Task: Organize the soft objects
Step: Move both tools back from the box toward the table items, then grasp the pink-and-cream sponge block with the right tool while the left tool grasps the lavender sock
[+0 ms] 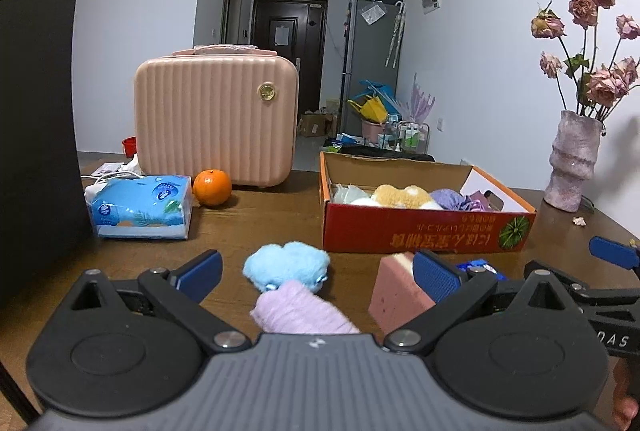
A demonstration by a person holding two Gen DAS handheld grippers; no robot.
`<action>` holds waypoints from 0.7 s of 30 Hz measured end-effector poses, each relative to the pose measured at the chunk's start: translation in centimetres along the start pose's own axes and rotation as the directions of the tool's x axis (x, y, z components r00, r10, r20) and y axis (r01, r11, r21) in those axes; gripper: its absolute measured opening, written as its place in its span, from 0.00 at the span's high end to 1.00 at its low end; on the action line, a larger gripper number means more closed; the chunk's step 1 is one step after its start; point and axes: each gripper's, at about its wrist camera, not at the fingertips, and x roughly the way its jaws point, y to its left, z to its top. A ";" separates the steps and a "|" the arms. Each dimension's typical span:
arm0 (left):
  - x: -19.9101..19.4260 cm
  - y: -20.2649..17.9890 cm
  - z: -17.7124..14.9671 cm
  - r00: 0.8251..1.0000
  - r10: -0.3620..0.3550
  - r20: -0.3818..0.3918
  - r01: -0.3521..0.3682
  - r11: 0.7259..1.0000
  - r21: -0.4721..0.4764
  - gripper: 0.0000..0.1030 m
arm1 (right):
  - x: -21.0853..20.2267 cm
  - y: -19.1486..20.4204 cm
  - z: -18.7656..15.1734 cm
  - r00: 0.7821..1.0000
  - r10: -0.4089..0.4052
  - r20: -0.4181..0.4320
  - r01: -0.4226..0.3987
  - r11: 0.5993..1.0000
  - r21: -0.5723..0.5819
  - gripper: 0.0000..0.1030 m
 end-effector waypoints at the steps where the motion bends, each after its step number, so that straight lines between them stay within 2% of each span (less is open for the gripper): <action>1: -0.2 0.2 -0.2 1.000 -0.003 -0.001 0.003 1.000 0.005 0.00 | -0.2 0.1 -0.1 1.000 0.002 -0.001 -0.002 1.000 -0.002 0.00; 12: 0.2 1.8 -1.5 0.999 -0.011 -0.050 0.012 0.999 0.029 0.00 | -0.7 2.3 -1.1 0.998 0.045 -0.044 -0.046 0.999 -0.021 0.00; 21: 1.3 3.5 -1.8 0.997 -0.005 -0.074 0.007 1.000 0.028 0.00 | 1.5 5.3 -1.8 0.989 0.096 -0.112 -0.099 0.995 -0.024 0.00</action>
